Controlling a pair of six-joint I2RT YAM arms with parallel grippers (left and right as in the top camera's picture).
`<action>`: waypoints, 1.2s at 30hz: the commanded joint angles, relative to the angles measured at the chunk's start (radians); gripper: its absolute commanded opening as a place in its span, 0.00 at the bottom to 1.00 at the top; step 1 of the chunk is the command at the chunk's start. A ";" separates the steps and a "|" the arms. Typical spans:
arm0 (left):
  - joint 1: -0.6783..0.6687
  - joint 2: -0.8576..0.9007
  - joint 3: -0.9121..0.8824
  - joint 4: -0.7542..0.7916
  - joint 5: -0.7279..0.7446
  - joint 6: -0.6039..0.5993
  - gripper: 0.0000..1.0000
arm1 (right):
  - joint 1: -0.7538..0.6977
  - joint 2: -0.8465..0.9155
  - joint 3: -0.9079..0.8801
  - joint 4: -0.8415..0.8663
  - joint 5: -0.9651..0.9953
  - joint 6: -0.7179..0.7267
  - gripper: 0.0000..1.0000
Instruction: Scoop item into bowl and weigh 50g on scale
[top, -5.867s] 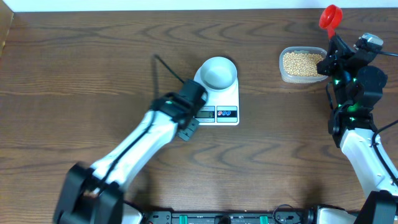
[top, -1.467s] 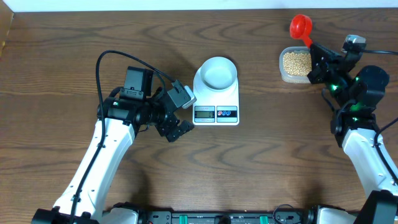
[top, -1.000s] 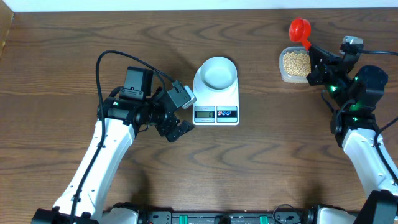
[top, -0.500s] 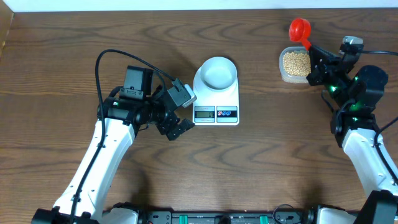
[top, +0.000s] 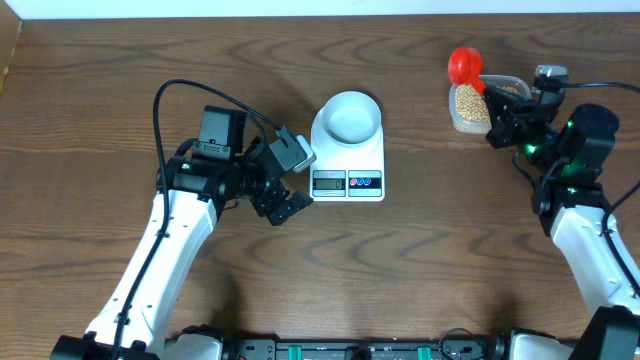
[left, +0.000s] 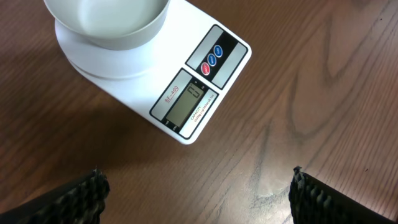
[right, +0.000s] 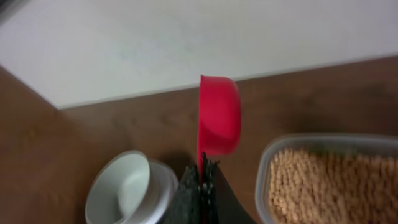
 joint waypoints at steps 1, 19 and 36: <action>0.003 0.000 0.023 0.000 0.013 0.006 0.95 | -0.012 -0.003 0.065 -0.075 -0.021 -0.104 0.01; 0.003 0.000 0.023 0.000 0.013 0.006 0.95 | -0.009 -0.003 0.216 -0.335 0.164 -0.261 0.01; 0.003 0.000 0.023 0.000 0.013 0.006 0.95 | -0.009 -0.003 0.219 -0.368 0.196 -0.287 0.01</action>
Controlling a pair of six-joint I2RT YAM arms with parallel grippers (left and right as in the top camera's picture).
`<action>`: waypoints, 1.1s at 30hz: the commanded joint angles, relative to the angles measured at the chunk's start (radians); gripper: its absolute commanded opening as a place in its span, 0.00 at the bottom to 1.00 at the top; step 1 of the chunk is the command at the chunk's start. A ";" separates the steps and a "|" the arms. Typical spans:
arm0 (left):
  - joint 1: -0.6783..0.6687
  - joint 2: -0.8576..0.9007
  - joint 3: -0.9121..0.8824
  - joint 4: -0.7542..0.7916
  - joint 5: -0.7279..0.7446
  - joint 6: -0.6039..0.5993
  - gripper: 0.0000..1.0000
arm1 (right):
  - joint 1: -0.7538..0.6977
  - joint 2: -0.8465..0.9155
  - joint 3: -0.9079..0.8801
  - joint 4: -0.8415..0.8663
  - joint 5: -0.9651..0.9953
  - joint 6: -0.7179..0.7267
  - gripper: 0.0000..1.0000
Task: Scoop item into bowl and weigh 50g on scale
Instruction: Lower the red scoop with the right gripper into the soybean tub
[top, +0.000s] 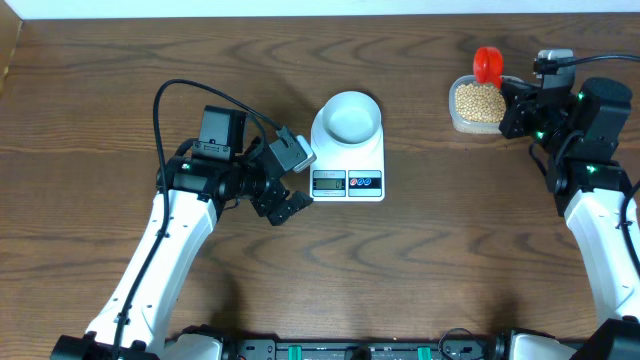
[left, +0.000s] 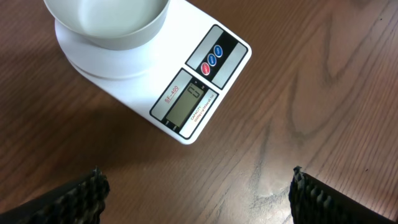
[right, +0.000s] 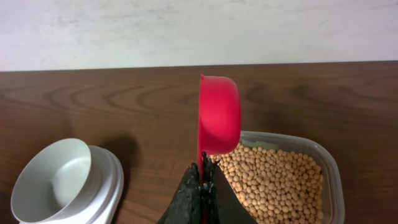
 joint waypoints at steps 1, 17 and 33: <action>0.003 0.000 0.023 0.000 0.013 0.006 0.95 | -0.009 -0.003 0.027 -0.029 0.021 -0.035 0.01; 0.003 0.000 0.023 0.000 0.013 0.006 0.95 | -0.010 -0.003 0.215 -0.355 0.177 -0.117 0.01; 0.003 0.000 0.023 0.000 0.013 0.006 0.95 | -0.002 0.066 0.244 -0.434 0.354 -0.239 0.01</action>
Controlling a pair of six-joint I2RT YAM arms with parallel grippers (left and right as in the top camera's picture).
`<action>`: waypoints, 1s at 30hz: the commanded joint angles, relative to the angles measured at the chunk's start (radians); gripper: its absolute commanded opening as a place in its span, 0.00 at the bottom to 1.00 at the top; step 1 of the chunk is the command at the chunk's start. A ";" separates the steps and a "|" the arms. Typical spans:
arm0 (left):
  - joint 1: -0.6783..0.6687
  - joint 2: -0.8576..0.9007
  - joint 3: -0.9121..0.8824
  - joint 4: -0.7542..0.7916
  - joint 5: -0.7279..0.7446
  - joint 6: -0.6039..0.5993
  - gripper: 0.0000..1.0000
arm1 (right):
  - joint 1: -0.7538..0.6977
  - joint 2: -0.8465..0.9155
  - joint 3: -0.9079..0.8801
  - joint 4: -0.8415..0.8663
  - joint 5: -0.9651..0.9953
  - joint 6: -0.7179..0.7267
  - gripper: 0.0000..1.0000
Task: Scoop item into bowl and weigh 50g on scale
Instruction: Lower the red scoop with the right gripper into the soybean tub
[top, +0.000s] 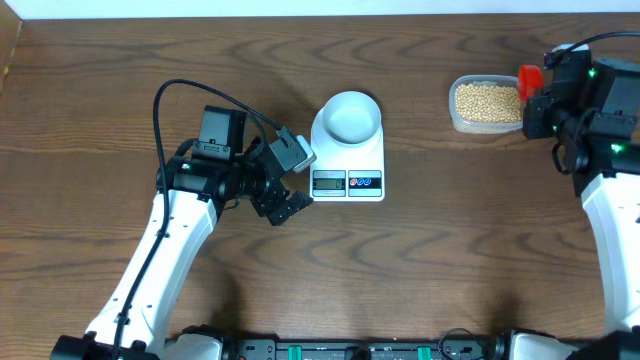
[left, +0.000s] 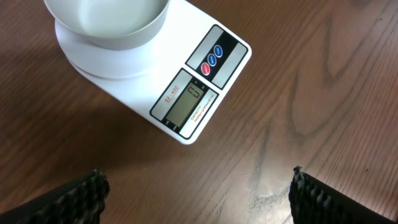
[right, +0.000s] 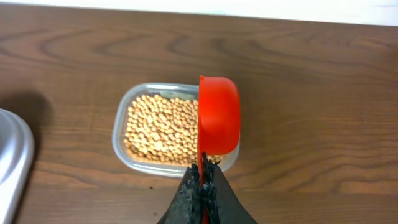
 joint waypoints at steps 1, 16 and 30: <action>0.003 0.000 0.023 0.000 0.013 0.006 0.95 | 0.003 0.060 0.022 -0.001 0.045 -0.056 0.01; 0.003 0.000 0.023 0.000 0.013 0.006 0.95 | 0.081 0.175 0.022 0.044 0.118 -0.124 0.01; 0.003 0.000 0.023 0.000 0.013 0.006 0.95 | 0.134 0.260 0.022 0.058 0.201 -0.144 0.01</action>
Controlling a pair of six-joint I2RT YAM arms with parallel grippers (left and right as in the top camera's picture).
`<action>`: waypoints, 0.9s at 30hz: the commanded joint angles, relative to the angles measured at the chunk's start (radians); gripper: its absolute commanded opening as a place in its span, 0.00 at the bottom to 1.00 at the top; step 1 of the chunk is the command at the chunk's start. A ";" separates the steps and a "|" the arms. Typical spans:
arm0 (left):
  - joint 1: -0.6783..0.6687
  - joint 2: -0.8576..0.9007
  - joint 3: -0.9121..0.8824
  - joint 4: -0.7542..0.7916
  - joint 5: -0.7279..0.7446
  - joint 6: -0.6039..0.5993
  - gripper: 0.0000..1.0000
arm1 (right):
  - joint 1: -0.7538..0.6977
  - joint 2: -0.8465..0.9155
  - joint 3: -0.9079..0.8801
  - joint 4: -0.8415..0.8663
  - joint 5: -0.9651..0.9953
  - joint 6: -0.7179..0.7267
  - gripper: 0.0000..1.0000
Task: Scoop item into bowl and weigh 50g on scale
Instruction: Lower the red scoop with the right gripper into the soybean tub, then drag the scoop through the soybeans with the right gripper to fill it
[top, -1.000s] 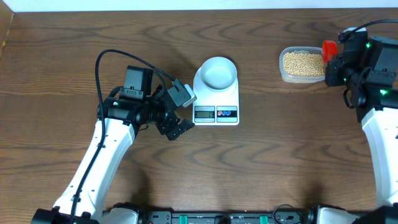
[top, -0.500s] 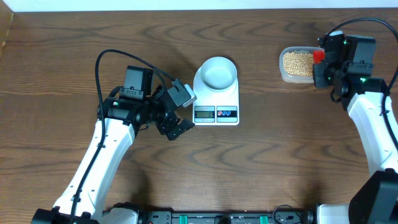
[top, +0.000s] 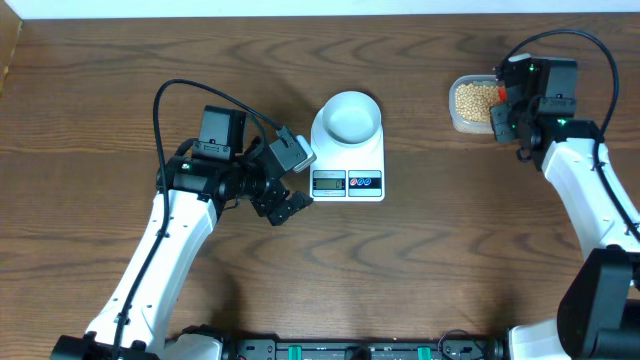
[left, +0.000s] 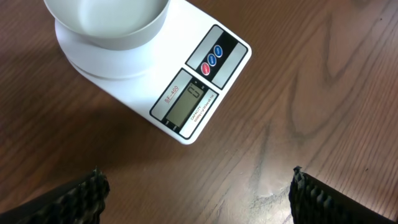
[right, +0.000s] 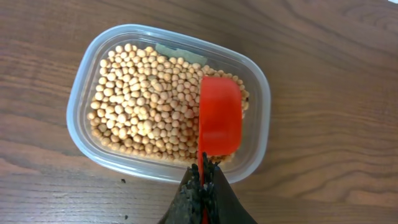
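Note:
A white bowl (top: 348, 115) stands empty on the white scale (top: 347, 160), mid-table; the left wrist view shows the bowl (left: 106, 18) and the scale's display (left: 189, 101). My right gripper (right: 203, 176) is shut on the handle of a red scoop (right: 219, 123), whose cup hangs over the right part of a clear tub of yellow beans (right: 146, 109). From overhead the tub (top: 476, 102) sits at the back right with that gripper (top: 503, 110) at its right edge. My left gripper (top: 285, 207) is open just left of the scale, holding nothing.
The table's far edge runs just behind the tub of beans. A black cable loops over the left arm (top: 185, 235).
My right gripper has moved left and lower with the red scoop, from the tub's right end to over the beans. The left arm has not moved.
My right gripper held the scoop up at the tub's left rear, then behind the tub, then off its right end. Now the scoop is low over the beans inside. The bowl stayed empty and the left gripper stayed open by the scale.

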 joint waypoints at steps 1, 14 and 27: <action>0.003 0.000 0.023 0.000 0.013 0.006 0.95 | 0.020 0.033 0.021 -0.005 0.005 -0.015 0.01; 0.003 0.000 0.023 0.000 0.013 0.006 0.95 | 0.018 0.037 0.021 -0.032 -0.132 0.059 0.01; 0.003 0.000 0.023 0.000 0.013 0.006 0.95 | -0.072 0.053 0.021 -0.033 -0.256 0.243 0.01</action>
